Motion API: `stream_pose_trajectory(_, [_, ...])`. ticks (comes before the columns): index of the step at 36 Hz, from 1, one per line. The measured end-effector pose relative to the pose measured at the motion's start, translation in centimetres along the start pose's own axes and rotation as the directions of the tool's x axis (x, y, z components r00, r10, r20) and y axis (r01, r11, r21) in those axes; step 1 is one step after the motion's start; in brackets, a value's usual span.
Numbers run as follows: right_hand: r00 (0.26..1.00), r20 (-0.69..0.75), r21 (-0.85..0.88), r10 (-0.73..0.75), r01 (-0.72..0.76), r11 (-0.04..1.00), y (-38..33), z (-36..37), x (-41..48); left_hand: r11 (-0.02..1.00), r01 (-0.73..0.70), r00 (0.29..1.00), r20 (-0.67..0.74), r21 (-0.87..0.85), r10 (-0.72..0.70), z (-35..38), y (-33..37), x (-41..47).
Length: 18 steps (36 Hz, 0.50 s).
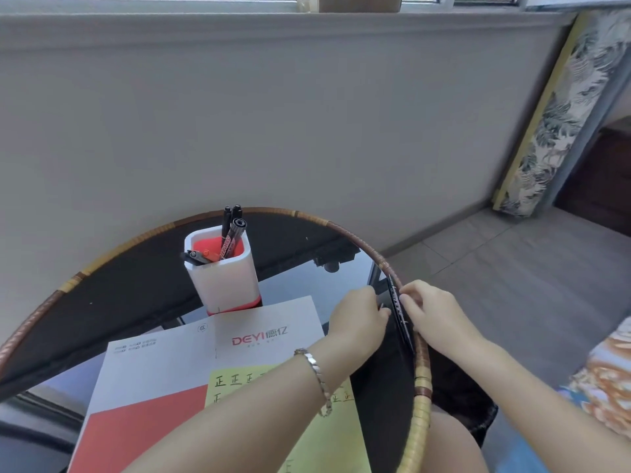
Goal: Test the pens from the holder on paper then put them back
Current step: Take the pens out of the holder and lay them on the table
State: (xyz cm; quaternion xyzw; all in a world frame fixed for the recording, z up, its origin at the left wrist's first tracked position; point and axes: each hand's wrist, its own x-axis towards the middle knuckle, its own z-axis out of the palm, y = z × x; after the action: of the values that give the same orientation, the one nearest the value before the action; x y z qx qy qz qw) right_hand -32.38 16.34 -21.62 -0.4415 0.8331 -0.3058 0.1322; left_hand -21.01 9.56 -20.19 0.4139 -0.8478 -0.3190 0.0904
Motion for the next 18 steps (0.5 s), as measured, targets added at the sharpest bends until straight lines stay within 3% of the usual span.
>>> stream_pose_trajectory(10, [0.979, 0.043, -0.064, -0.197, 0.200, 0.978, -3.2, -0.9, -1.7, 0.980, -0.195, 0.981, 0.001, 0.029, 0.195, -6.1, -2.9, -5.3])
stream_pose_trajectory(18, [0.881, 0.115, -0.010, -0.458, 0.462, 0.887, -13.1, 1.5, -1.8, 0.993, -0.087, 0.971, -0.218, 0.077, 0.102, -14.6, -9.3, -10.3])
